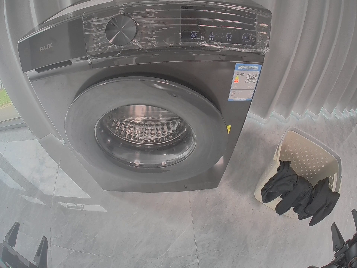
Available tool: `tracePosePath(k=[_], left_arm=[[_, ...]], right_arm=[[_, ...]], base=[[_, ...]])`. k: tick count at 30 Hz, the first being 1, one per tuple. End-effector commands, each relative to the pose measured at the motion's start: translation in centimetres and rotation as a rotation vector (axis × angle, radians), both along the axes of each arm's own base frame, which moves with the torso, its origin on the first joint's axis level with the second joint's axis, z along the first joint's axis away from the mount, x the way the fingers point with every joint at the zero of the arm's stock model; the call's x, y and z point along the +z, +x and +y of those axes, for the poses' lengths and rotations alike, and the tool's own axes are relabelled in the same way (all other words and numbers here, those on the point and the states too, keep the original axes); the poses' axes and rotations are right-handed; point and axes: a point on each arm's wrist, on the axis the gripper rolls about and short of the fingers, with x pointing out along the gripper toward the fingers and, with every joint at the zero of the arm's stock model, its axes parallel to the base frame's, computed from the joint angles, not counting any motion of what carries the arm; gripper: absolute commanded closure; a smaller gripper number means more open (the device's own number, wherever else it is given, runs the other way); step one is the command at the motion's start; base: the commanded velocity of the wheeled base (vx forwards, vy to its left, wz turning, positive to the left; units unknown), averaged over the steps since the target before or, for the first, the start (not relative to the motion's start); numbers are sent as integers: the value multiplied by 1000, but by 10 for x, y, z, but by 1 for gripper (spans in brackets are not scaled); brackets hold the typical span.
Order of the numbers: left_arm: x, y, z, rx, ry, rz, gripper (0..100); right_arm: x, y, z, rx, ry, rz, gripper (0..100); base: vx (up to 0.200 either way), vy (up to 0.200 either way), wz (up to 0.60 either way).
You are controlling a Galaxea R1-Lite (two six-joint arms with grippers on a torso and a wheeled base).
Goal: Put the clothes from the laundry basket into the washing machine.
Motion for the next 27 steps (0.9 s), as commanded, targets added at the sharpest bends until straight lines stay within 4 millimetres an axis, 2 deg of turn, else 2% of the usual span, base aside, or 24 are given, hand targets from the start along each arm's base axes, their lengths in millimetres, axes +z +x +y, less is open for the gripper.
tracePosePath(k=[1,22,27], left_arm=[[-5,0,0,0,0,0,0],[-5,0,0,0,-3,0,0],[-5,0,0,-1,-4,0,0]], right_arm=[[-5,1,0,-1,0,16,0],[-5,1,0,2,0,15,0],[-5,1,0,2,0,15,0]], base=[[0,0,600],[0,0,29],[0,200,0]])
